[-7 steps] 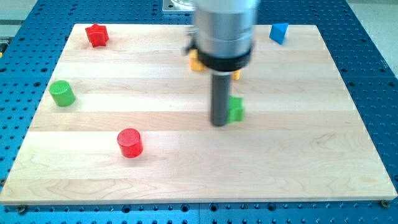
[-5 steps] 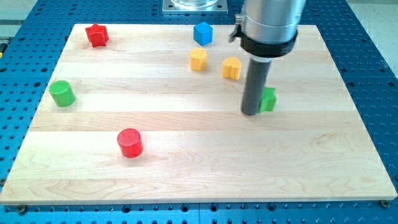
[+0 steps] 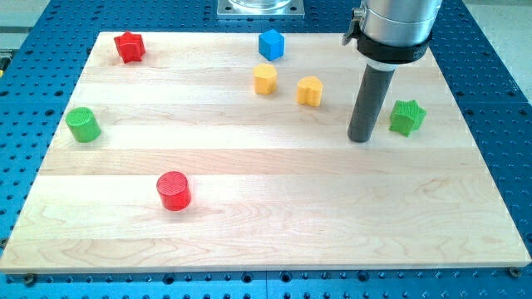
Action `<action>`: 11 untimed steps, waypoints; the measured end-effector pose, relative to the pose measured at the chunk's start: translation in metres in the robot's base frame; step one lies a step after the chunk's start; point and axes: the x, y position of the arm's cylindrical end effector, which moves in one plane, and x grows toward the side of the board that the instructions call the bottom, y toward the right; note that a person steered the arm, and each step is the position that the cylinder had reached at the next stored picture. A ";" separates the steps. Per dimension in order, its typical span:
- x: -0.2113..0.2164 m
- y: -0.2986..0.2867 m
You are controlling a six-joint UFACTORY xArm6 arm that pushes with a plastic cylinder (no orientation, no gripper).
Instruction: Move the heart at the bottom right of the board
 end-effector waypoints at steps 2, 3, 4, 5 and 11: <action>0.007 -0.003; 0.030 -0.035; 0.030 -0.057; -0.024 -0.049; -0.032 -0.074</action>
